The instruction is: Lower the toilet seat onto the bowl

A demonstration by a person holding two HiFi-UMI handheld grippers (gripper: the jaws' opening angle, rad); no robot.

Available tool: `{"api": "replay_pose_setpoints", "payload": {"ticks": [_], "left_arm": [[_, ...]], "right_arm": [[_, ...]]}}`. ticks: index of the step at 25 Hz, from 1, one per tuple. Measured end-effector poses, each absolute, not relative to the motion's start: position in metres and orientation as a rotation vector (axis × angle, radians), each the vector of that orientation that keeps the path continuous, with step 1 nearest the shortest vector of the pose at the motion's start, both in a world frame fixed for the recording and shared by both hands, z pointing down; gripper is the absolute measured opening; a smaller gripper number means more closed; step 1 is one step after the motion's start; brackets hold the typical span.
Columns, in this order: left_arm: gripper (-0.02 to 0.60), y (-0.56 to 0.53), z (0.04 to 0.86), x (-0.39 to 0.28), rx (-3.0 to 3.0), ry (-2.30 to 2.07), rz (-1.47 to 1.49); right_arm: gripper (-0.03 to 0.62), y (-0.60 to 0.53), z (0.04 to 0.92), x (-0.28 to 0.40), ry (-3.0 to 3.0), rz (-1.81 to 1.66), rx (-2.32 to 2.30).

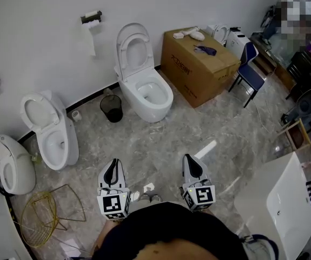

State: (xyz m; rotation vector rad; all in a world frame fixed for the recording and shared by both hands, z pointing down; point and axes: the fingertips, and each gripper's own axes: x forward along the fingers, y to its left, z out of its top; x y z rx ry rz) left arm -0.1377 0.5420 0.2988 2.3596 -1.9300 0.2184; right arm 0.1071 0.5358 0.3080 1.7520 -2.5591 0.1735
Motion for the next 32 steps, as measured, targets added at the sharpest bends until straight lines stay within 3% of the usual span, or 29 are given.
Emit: {"api": "replay_pose_setpoints", "payload": {"ticks": [2,4,5,8,10,11,12,17,32], "left_arm": [[0.033,0.543,0.300,-0.136,2.373,-1.914,0.189],[0.225,0.543,0.301,-0.132,2.383,-1.886,0.177],[0.259,0.543,0.302,-0.130,2.387,-1.880,0.178],[0.361,0.541,0.301,-0.126,2.400,-1.897,0.177],[0.484,0.539,0.298,-0.127,2.388,-1.939,0.148],[0.513,0.539,0.295,-0.127,2.381,-1.949,0.124],[0.533,0.540,0.293,-0.126,2.379,-1.942,0.098],[0.577,0.540,0.296,-0.116,2.409,-1.902,0.134],[0.577,0.528,0.311,-0.120,2.331,-1.979,0.178]], "right_arm": [[0.006,0.536,0.307,0.107,-2.569,0.169,1.747],[0.039,0.536,0.306,0.109,-2.567,0.165,1.742],[0.072,0.536,0.305,0.111,-2.568,0.162,1.751],[0.256,0.533,0.302,0.115,-2.580,0.148,1.785],[0.385,0.530,0.304,0.112,-2.584,0.142,1.783],[0.464,0.529,0.305,0.110,-2.584,0.146,1.775],[0.500,0.529,0.306,0.108,-2.585,0.151,1.764],[0.581,0.532,0.313,0.112,-2.572,0.167,1.747],[0.581,0.519,0.308,0.119,-2.694,0.059,1.627]]}}
